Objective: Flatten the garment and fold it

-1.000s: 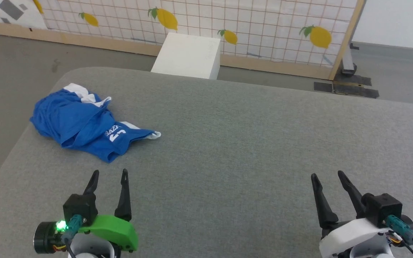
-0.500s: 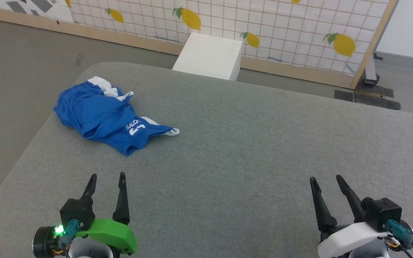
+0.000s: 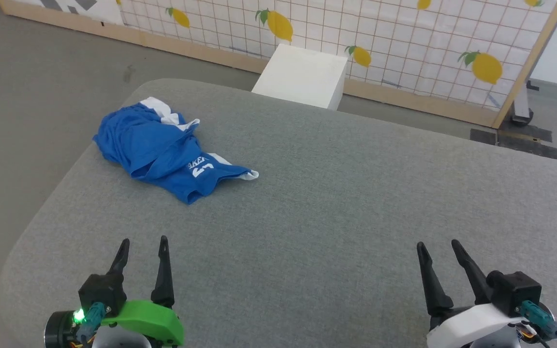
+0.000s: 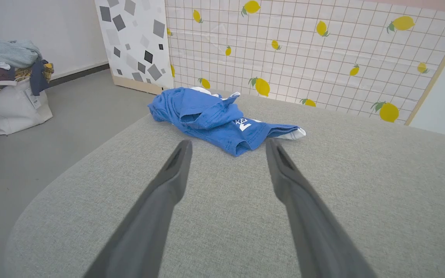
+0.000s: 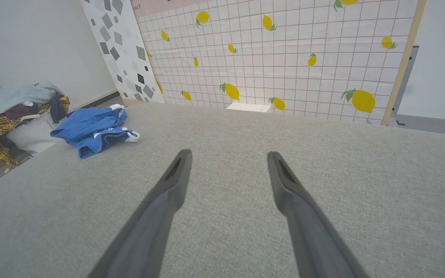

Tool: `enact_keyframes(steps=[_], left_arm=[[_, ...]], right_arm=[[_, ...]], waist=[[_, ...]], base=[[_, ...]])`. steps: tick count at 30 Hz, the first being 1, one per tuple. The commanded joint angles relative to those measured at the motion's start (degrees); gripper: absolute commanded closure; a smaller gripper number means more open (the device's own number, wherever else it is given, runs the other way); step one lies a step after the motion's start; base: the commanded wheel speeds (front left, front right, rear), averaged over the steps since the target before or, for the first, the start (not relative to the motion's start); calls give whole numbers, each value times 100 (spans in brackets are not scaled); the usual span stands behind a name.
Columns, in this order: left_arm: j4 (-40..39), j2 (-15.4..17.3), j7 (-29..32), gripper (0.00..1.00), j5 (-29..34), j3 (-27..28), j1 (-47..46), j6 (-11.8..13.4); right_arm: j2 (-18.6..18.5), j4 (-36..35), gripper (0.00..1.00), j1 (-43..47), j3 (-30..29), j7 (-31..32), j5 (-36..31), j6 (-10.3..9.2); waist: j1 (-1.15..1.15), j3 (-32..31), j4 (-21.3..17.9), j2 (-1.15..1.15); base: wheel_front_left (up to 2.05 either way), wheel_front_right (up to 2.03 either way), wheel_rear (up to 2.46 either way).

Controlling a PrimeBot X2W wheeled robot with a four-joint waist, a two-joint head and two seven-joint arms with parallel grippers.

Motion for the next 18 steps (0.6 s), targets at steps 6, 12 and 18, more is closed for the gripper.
enact_keyframes(steps=[6,12,18], left_arm=[[74,-24,-127,0,-98,10,84,-31],[122,-25,-197,0,-140,10,87,-46],[173,-27,-270,0,-181,9,102,-68]], right_arm=[[1,100,0,64,30,-117,124,-7],[2,160,0,65,32,-188,170,-7],[2,223,0,73,49,-261,232,-8]], waist=[[0,28,120,0],[0,46,229,0],[0,51,341,0]], base=[[0,0,0],[0,0,0],[0,0,0]])
